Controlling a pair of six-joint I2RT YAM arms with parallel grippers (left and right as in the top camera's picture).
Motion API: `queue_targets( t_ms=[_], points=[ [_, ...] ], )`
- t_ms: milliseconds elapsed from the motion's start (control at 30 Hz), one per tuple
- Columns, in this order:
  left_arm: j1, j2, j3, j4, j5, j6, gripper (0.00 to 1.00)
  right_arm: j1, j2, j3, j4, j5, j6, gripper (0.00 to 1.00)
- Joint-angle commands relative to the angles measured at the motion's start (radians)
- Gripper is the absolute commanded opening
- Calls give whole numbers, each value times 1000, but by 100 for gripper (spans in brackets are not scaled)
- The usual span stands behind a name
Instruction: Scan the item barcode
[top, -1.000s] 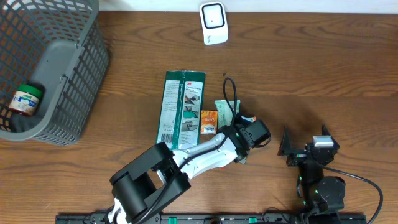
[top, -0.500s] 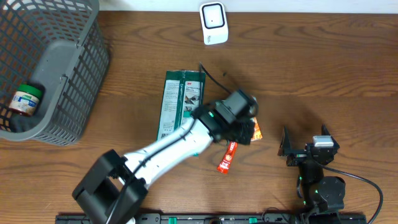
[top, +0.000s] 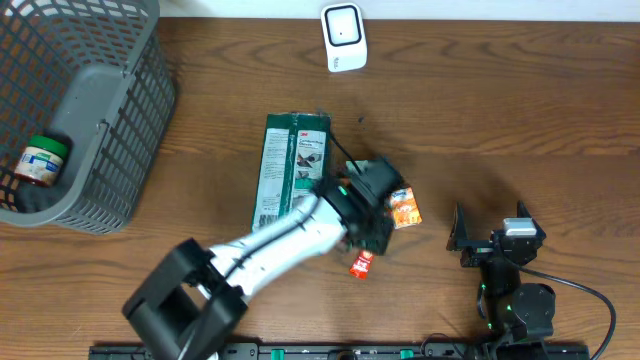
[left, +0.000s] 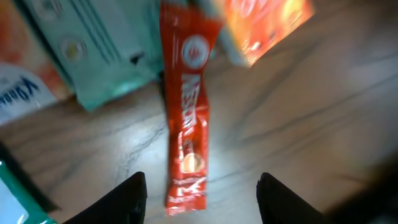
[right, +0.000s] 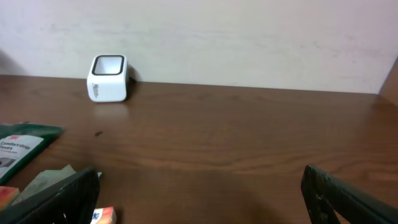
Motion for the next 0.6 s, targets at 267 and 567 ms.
queue_targets(
  t_ms=[267, 567],
  points=[
    [-131, 146, -50, 140, -291, -107, 59, -6, -5, -1, -3, -1, -5, 99],
    [-111, 190, -48, 166, -259, -109, 8, -6, -5, -1, -3, -1, -5, 99]
  ],
)
